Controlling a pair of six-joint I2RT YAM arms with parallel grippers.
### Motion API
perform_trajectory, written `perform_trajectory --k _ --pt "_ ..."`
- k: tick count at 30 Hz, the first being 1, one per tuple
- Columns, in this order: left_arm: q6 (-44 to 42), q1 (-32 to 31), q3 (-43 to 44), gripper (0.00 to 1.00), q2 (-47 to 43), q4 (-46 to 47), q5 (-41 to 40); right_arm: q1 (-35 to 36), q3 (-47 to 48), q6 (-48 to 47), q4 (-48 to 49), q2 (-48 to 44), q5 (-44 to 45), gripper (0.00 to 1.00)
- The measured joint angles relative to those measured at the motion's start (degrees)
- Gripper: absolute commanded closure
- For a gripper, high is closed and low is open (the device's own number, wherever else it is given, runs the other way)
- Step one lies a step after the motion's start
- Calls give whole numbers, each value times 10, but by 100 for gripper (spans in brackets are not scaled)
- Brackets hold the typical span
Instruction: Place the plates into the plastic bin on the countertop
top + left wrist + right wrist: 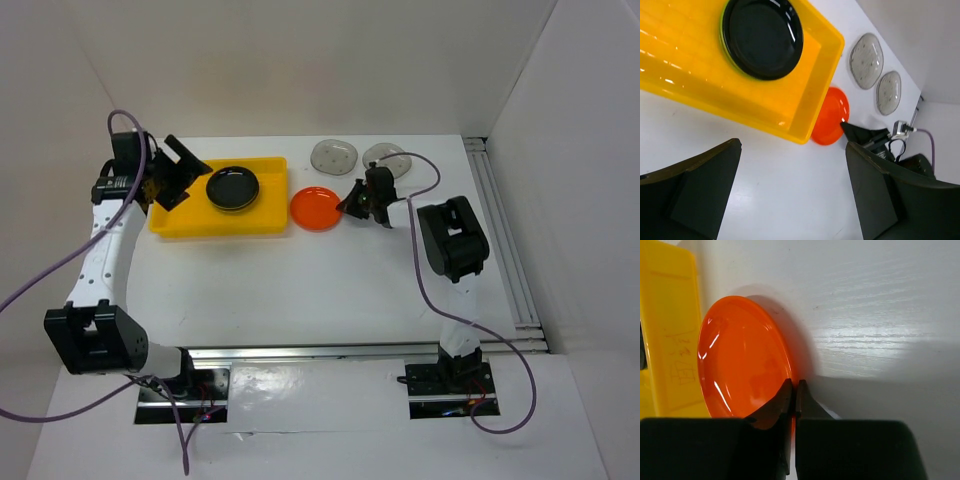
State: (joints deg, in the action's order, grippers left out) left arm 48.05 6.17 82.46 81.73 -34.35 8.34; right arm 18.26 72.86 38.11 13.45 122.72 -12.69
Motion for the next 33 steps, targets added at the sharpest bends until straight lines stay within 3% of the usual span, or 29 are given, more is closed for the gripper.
perform_trajectory --k 5,10,14,19,24,26,27,28,32,33 --pt "-22 -28 -36 1 -20 0 29 -5 -37 34 -23 -40 44 100" --pt "-29 -134 -101 1 -47 79 70 -21 -160 38 -133 -227 147 100" --pt "-31 -214 -125 1 -68 120 85 9 -202 12 -200 -392 202 100" --pt "-41 -276 -164 4 -71 203 95 37 -213 -19 -181 -522 135 100" --pt "-43 -320 -187 6 -48 228 94 27 -247 -24 -145 -543 11 100" --pt "-42 -331 -192 18 -40 240 94 27 -258 -20 -139 -543 -23 100" --pt "-42 -335 -198 38 -38 250 94 27 -261 -19 -136 -543 -37 100" --pt "-35 -335 -201 48 -37 254 93 27 -262 -17 -133 -543 -52 100" --pt "-37 -335 -205 62 -28 264 79 24 -265 -15 -123 -543 -73 99" --pt "-33 -336 -205 78 -25 267 78 24 -265 -15 -121 -543 -78 99"
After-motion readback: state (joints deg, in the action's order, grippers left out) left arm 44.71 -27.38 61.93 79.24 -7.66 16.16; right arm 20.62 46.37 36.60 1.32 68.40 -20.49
